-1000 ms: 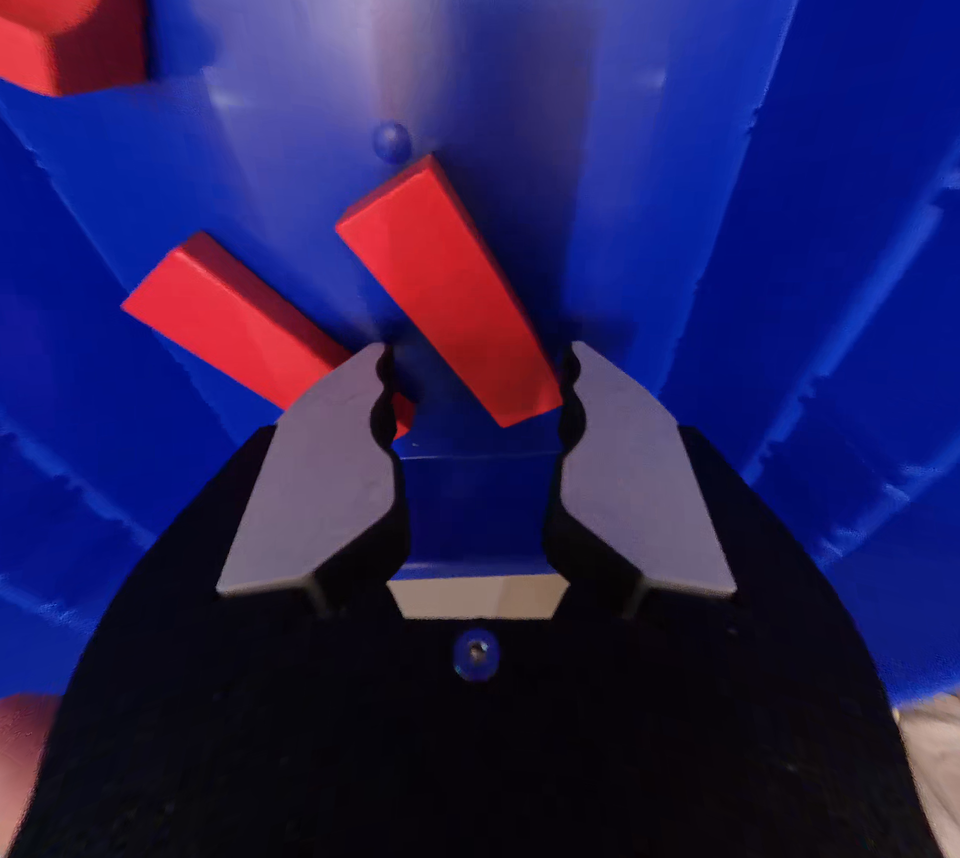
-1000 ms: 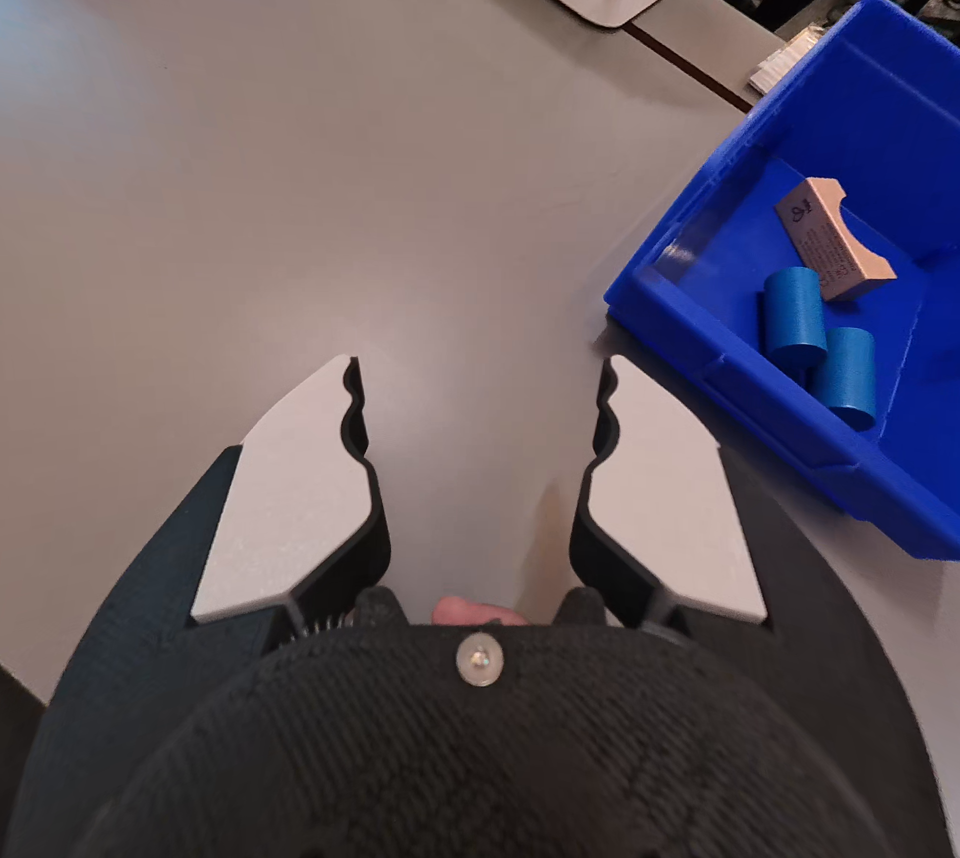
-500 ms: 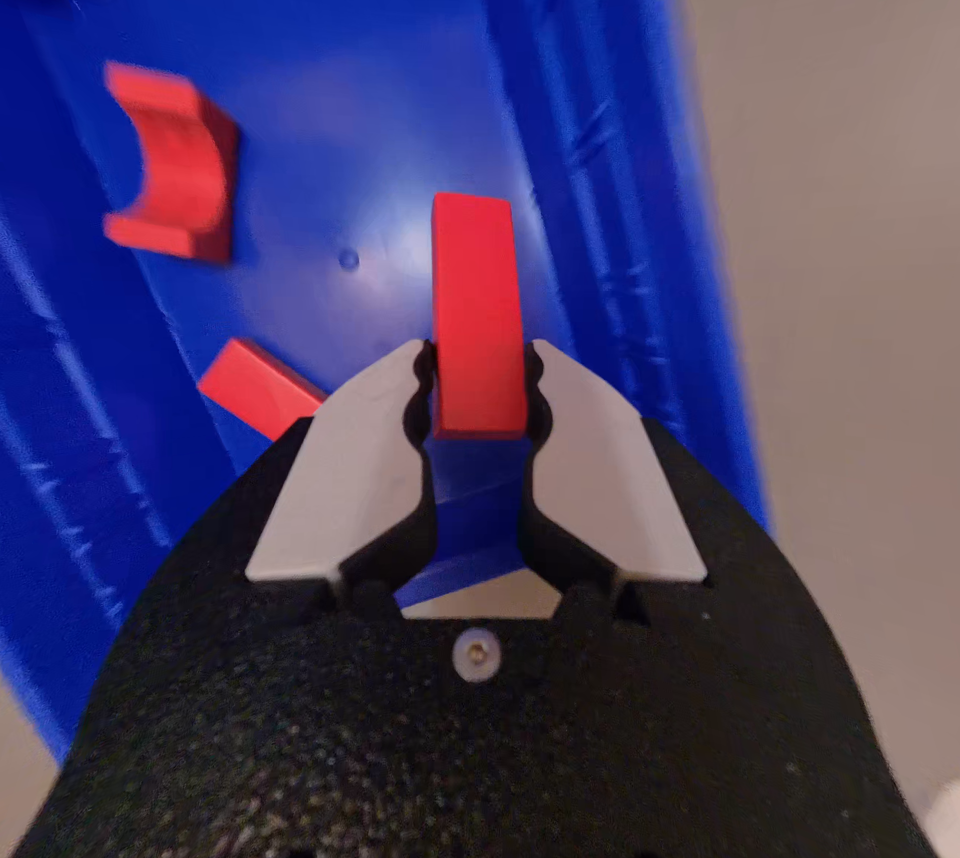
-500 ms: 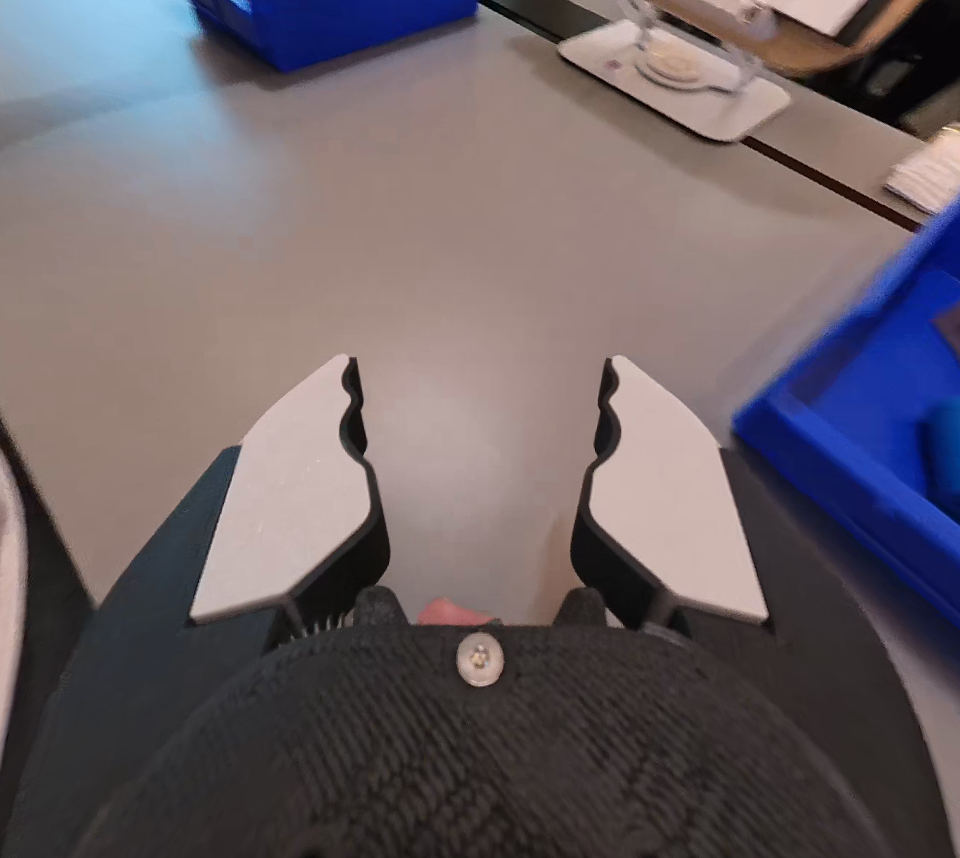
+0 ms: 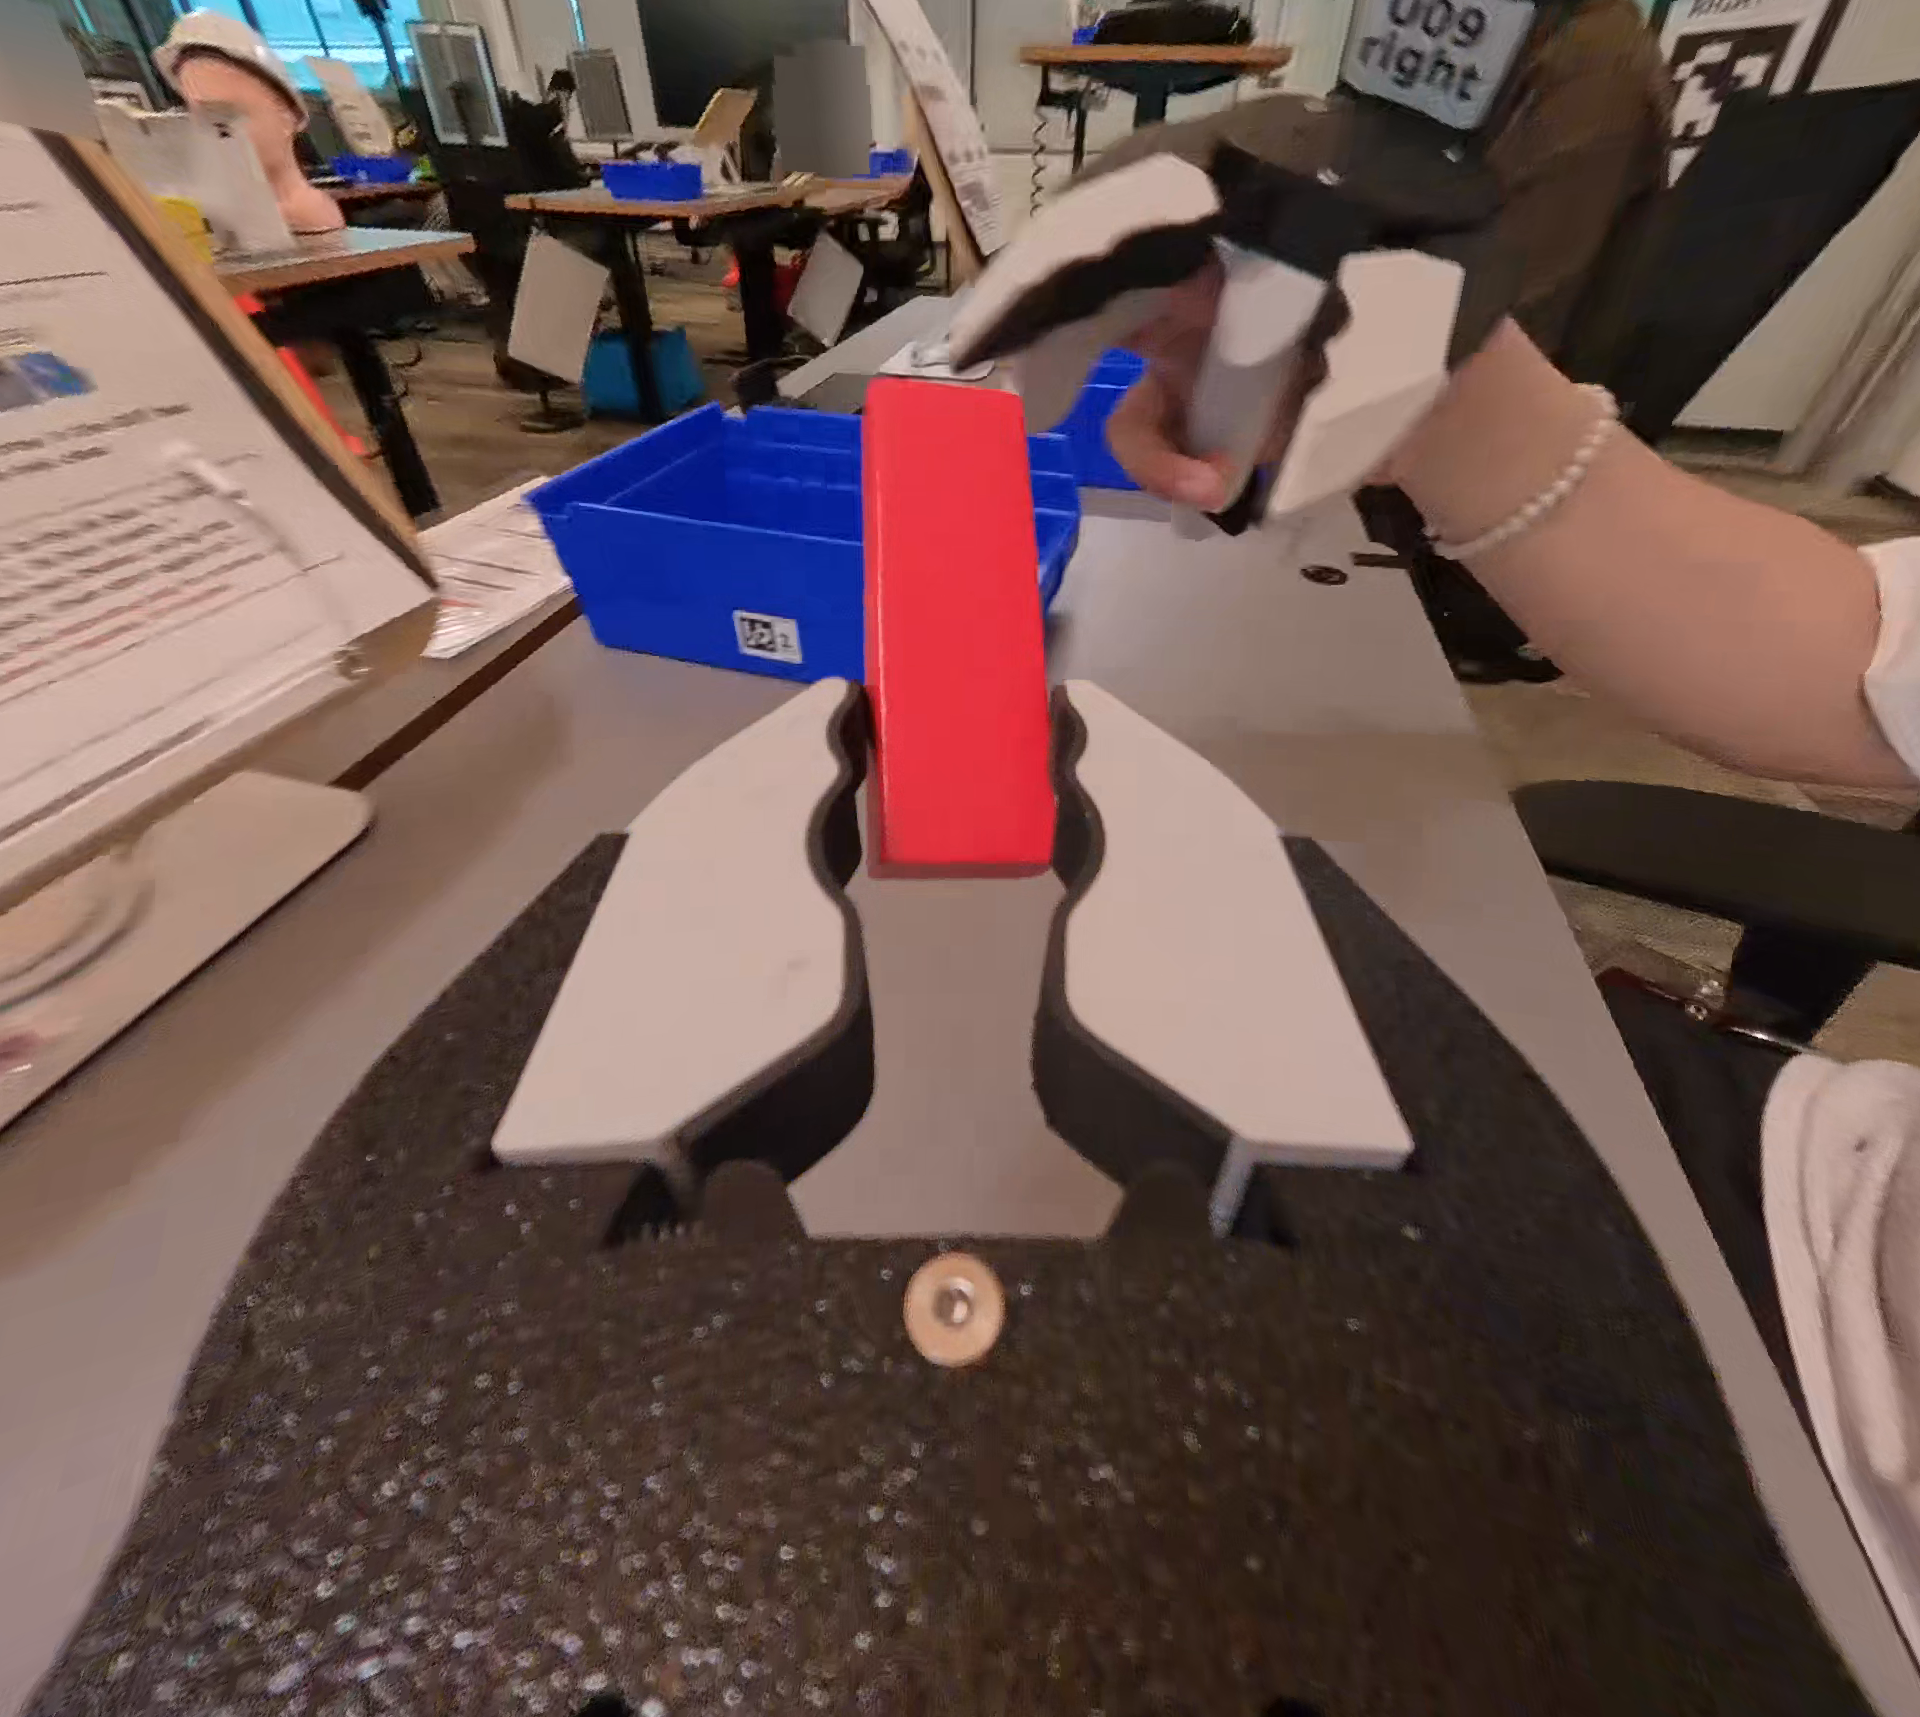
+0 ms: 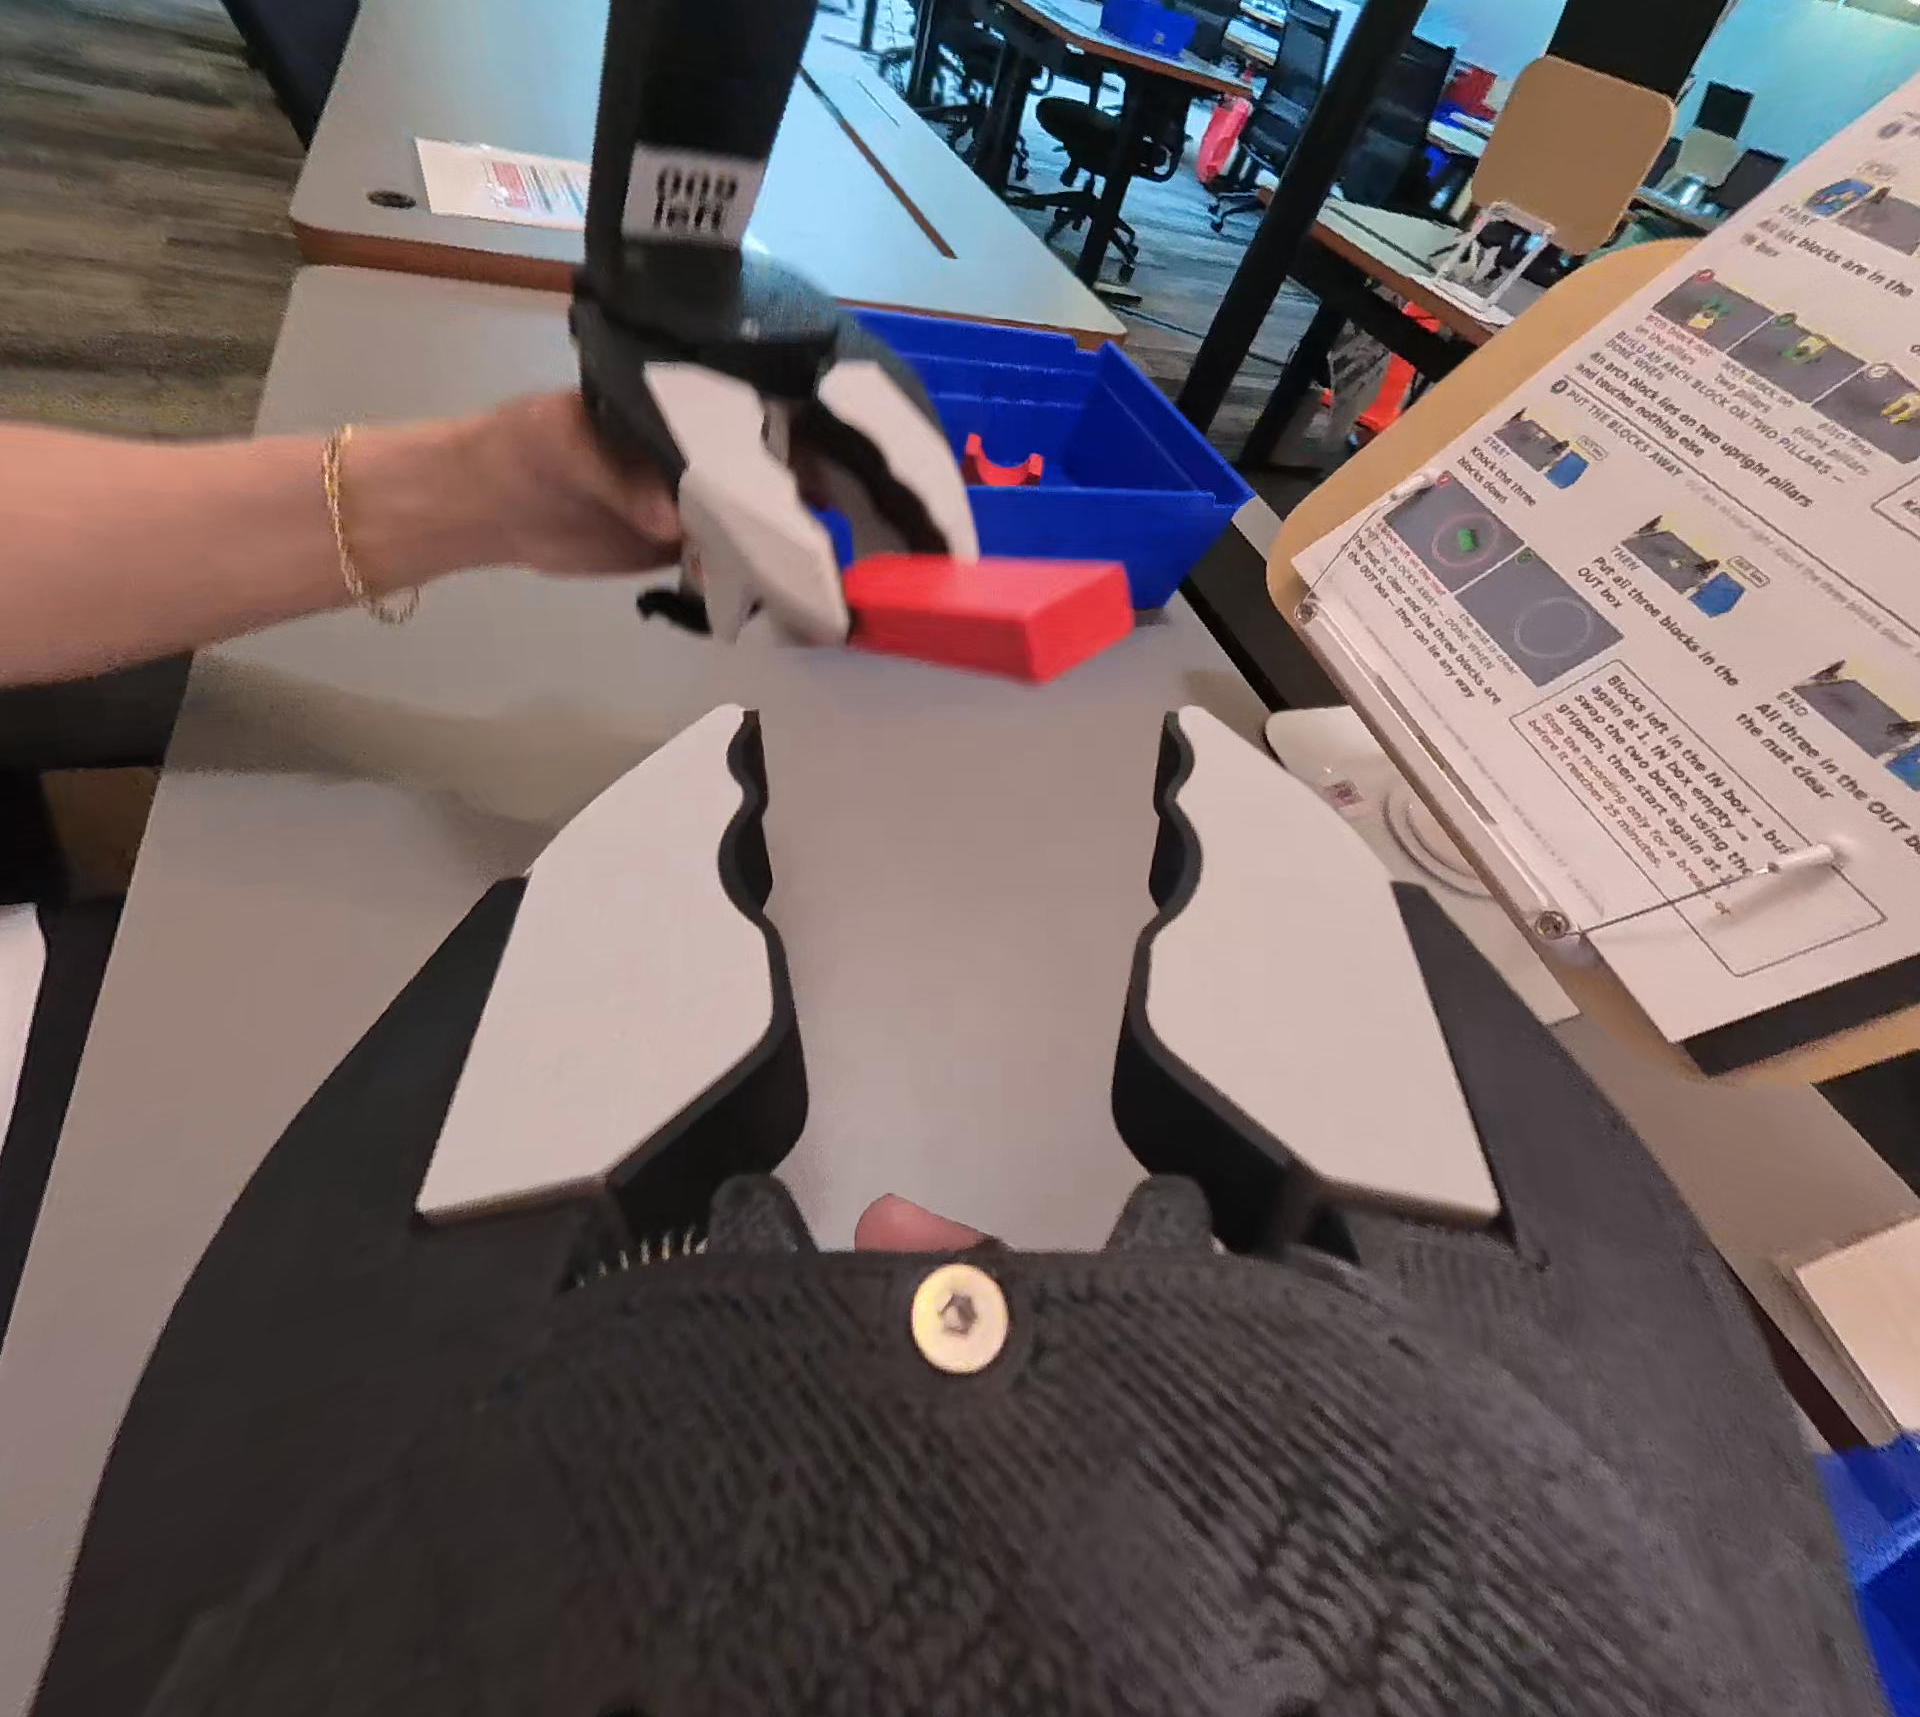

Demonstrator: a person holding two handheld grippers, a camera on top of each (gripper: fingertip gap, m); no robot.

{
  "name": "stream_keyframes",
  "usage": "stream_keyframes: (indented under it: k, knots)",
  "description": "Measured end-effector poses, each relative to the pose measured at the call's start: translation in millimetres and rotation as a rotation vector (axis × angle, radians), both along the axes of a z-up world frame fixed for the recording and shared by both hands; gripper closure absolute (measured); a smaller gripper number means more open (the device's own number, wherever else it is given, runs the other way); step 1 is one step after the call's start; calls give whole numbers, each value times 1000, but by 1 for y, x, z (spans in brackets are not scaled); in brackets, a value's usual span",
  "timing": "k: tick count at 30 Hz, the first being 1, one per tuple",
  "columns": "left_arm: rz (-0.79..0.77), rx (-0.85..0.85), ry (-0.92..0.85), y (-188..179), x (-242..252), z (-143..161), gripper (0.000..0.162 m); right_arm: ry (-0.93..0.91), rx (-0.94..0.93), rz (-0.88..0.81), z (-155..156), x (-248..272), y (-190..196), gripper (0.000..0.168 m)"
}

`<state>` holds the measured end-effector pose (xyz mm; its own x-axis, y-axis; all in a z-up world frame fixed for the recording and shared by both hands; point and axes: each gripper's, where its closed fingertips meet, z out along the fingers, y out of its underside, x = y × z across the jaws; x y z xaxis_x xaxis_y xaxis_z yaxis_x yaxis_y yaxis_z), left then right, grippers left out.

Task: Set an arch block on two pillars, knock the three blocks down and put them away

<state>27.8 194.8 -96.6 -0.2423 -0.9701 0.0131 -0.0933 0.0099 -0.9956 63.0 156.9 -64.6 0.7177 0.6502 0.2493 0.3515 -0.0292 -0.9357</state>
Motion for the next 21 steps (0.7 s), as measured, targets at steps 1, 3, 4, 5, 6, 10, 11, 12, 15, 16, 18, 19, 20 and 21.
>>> stream_keyframes:
  k: [1,3,4,5,6,10,11,12,15,16,18,19,20,21]
  knots:
    - [-22,-6,-14,-8,5,-5,129,12,2,16,2,0,1,96]
    - [-76,-14,-46,-25,11,-12,129,9,5,63,2,1,-2,99]
    - [-102,-22,-67,-33,13,-13,129,2,11,83,0,2,-5,99]
    - [-127,-33,-84,-39,14,-13,129,0,12,105,-1,3,-8,99]
    - [-151,-47,-104,-44,14,-12,129,1,9,131,-2,3,-11,101]
    - [-242,-91,-168,-58,12,-8,129,28,22,250,1,-2,-27,113]
    - [-257,-95,-172,-61,12,-8,129,32,23,267,2,-3,-29,115]
    - [-266,-92,-173,-63,12,-8,129,27,20,278,2,-3,-31,117]
    - [-274,-83,-168,-66,14,-9,129,2,1,282,0,-2,-31,123]
    - [-280,-84,-171,-67,14,-9,129,-3,-7,290,-1,-2,-32,127]
    - [-278,-85,-175,-67,14,-9,129,-2,-21,310,-2,-4,-34,135]
    - [-279,-89,-173,-67,14,-10,129,-8,-27,306,-3,-3,-34,135]
    - [-277,-94,-170,-67,14,-11,129,-19,-40,305,-5,-3,-33,135]
    - [-274,-100,-162,-66,15,-13,129,-32,-61,304,-8,-2,-32,135]
